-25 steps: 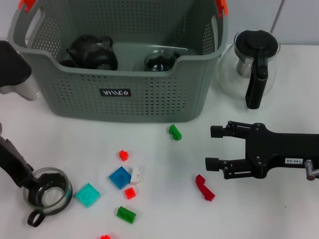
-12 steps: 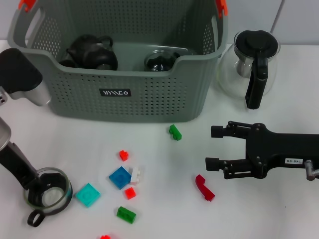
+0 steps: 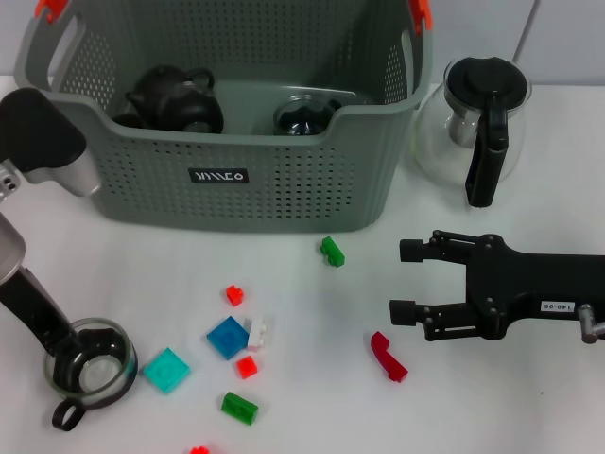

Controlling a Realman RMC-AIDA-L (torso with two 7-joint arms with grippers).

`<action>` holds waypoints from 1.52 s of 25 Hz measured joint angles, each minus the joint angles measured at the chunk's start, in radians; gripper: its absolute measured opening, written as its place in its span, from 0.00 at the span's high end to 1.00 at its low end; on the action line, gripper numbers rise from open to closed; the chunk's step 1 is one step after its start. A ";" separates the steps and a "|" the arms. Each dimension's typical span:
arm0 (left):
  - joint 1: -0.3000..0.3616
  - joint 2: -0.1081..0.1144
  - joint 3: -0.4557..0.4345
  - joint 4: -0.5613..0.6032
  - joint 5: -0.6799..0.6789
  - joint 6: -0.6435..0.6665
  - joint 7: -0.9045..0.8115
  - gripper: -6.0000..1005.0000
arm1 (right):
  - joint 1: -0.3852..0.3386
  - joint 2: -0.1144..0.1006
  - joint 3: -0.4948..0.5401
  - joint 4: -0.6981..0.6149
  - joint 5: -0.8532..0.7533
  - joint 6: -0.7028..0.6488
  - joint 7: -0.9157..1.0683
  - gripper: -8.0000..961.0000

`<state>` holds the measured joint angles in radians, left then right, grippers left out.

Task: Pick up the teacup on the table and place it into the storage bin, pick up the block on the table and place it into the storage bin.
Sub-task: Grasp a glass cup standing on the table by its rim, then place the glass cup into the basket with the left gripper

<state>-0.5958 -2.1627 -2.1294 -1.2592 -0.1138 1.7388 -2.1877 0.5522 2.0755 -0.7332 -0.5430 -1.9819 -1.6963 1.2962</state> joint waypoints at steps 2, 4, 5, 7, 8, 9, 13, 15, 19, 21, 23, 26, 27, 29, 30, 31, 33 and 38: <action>-0.008 0.002 0.002 0.017 0.000 0.002 -0.003 0.70 | 0.000 0.000 0.000 0.000 0.000 0.000 0.000 0.02; -0.013 0.004 0.002 0.027 0.000 0.005 -0.004 0.78 | 0.000 0.000 0.000 0.000 0.000 0.000 0.000 0.02; -0.015 0.004 0.002 0.028 0.000 0.006 -0.005 0.82 | 0.000 0.000 0.000 0.000 0.000 0.000 0.000 0.02; -0.015 0.004 0.002 0.026 0.000 0.008 -0.006 0.88 | 0.000 0.000 0.000 0.000 0.000 0.000 0.000 0.02; -0.015 0.004 0.002 0.025 0.000 0.008 -0.006 0.90 | 0.000 0.000 0.000 0.000 0.000 0.000 0.000 0.02; -0.016 0.005 0.002 0.023 0.000 0.011 -0.007 0.93 | 0.000 0.000 0.000 0.000 0.000 0.000 0.000 0.02; -0.022 0.009 -0.010 0.017 -0.006 0.031 -0.002 0.96 | 0.000 0.000 0.000 0.000 0.000 0.000 0.000 0.02; -0.024 0.012 -0.030 0.004 -0.020 0.043 0.010 0.96 | 0.000 0.000 0.000 0.000 0.000 0.000 -0.001 0.02; -0.037 0.033 -0.148 -0.039 -0.090 0.104 0.075 0.96 | 0.000 0.000 0.000 0.000 0.000 0.000 -0.001 0.02; -0.045 0.053 -0.228 -0.052 -0.147 0.146 0.119 0.96 | 0.000 0.000 0.001 0.000 0.000 0.000 -0.001 0.02; -0.050 0.085 -0.320 -0.052 -0.214 0.195 0.169 0.96 | 0.000 0.000 0.003 0.000 0.000 0.000 -0.001 0.02; -0.048 0.146 -0.439 -0.004 -0.329 0.249 0.228 0.96 | 0.000 0.000 0.006 0.000 0.000 0.000 -0.001 0.02; -0.044 0.165 -0.464 0.021 -0.367 0.256 0.241 0.96 | 0.000 0.000 0.006 0.000 0.000 0.000 -0.002 0.02; -0.030 0.202 -0.501 0.079 -0.453 0.264 0.261 0.96 | 0.000 0.001 0.005 0.000 0.000 0.000 -0.002 0.02; -0.022 0.216 -0.514 0.109 -0.510 0.264 0.270 0.96 | 0.000 0.001 0.005 0.000 0.000 0.000 -0.002 0.02; -0.015 0.226 -0.524 0.130 -0.563 0.264 0.278 0.96 | 0.000 0.001 0.005 0.000 0.000 0.000 -0.002 0.02; -0.008 0.232 -0.541 0.144 -0.647 0.264 0.292 0.96 | 0.000 0.001 0.005 0.000 0.000 0.000 -0.002 0.02; -0.017 0.232 -0.540 0.146 -0.830 0.259 0.295 0.96 | 0.000 0.002 0.005 0.001 0.000 0.000 -0.002 0.02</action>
<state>-0.6131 -1.9304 -2.6694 -1.1128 -0.9440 1.9978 -1.8927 0.5520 2.0770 -0.7285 -0.5423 -1.9815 -1.6965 1.2946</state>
